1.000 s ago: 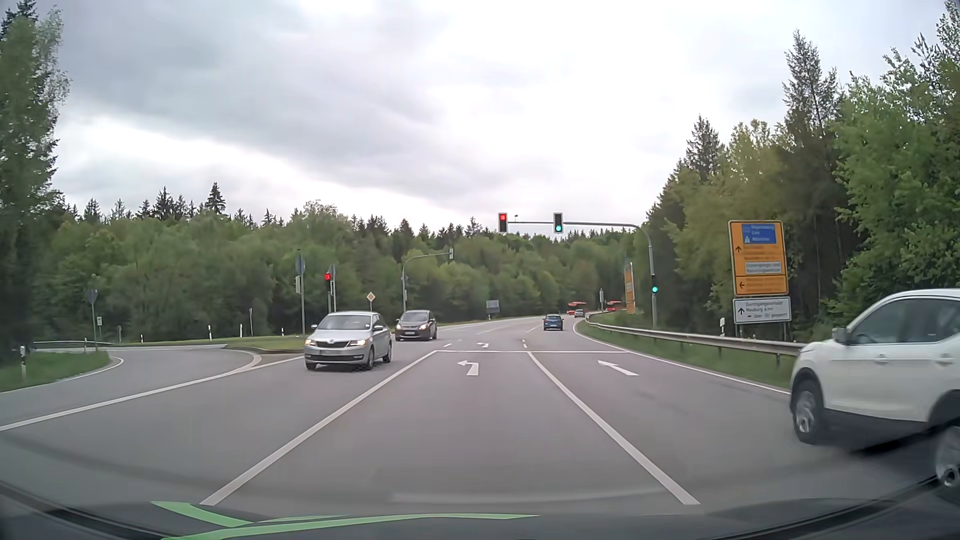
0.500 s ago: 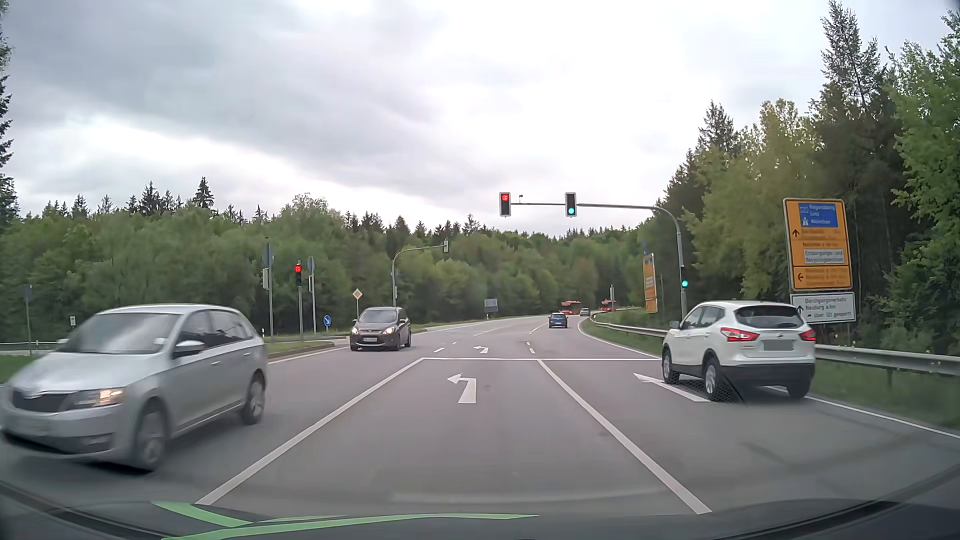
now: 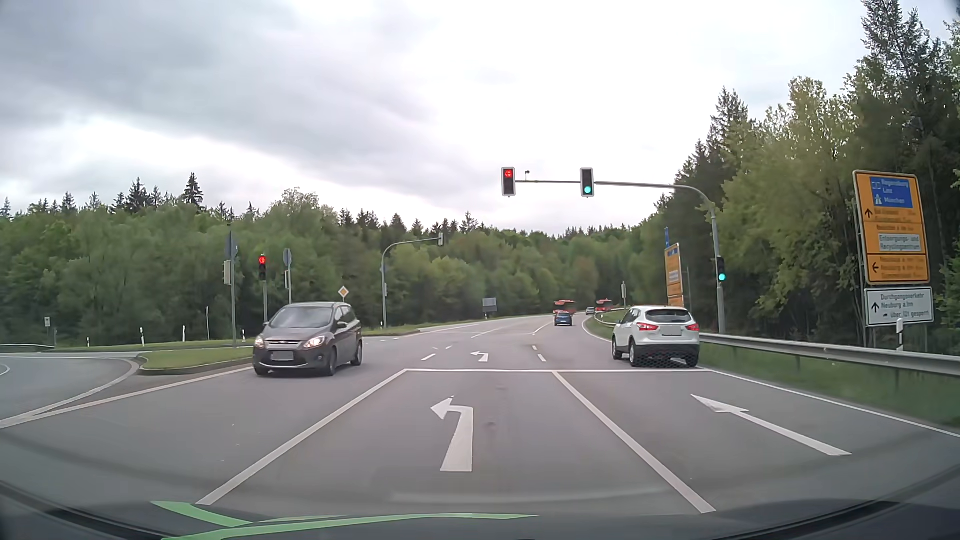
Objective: Follow the waypoints while adhering to traffic rules and regulations
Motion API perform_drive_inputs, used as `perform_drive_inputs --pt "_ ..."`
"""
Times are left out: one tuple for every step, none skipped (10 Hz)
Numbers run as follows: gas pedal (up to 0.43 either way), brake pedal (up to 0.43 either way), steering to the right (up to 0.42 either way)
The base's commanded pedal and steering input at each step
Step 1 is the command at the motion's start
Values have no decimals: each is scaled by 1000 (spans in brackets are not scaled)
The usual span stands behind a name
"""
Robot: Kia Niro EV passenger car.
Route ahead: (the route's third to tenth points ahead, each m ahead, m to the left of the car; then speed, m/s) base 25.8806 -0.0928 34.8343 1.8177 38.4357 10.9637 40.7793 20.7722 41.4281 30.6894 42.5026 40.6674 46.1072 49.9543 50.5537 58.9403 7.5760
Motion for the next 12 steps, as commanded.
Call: perform_drive_inputs --pt "0 256 2" --pt "0 256 2" --pt "0 256 1" --pt "0 250 1" --pt "0 256 2" --pt "0 250 2" --pt "0 256 2" --pt "0 256 3" --pt "0 250 3" --pt "0 256 3" --pt "0 256 3" --pt "0 256 3"
